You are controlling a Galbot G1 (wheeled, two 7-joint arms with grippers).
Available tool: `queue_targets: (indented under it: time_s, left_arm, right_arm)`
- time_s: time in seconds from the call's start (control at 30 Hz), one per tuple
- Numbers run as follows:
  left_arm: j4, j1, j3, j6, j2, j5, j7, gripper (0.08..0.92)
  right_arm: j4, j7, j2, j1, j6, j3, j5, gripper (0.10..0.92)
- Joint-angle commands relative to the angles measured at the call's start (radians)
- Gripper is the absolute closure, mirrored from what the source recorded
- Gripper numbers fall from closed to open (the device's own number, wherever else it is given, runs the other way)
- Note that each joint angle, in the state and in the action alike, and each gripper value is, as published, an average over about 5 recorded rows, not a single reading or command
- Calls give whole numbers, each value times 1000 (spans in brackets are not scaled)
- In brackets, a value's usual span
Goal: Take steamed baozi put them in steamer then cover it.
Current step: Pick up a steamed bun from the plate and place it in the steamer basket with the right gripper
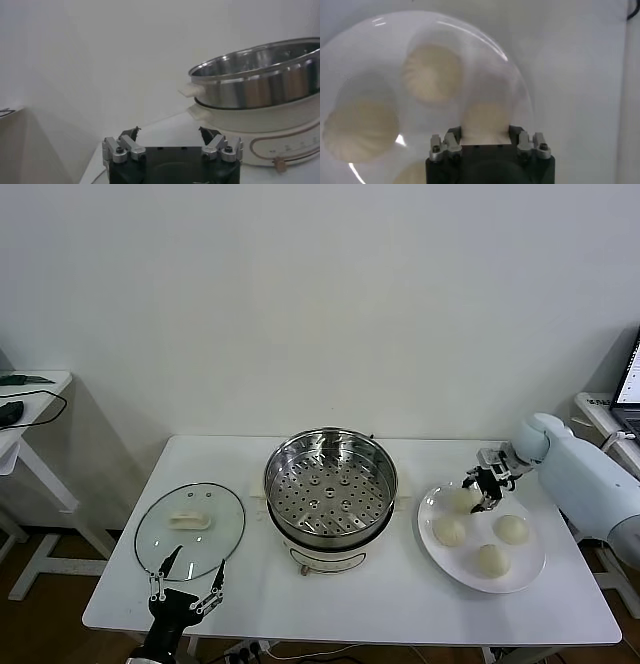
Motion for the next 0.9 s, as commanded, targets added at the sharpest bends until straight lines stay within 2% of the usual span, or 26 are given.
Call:
queue_targets:
  time_s: [0.03,0.27,0.5,0.67,0.9]
  left_arm:
    - [-3,-3,3,4,1,-13,-1,177]
    - [0,-4,13,2,-2,-13,-4,177]
    - [-9,2,13,-1,2,-14,-8,177]
    - [-9,4,17,-4,2,-14,-12,177]
    - [-12,4,17,-3,-1,-15,-16,177]
  right_arm:
    - [201,-20,38,293,308,-162,29,350]
    - [380,-13,166,442,459,-302,12,324]
    - [445,-11,262,406,546,-343,-140,314]
    - [410,9,316,344,540,-368,-205,313]
    - [282,29,400,270,521,-351,-280,319]
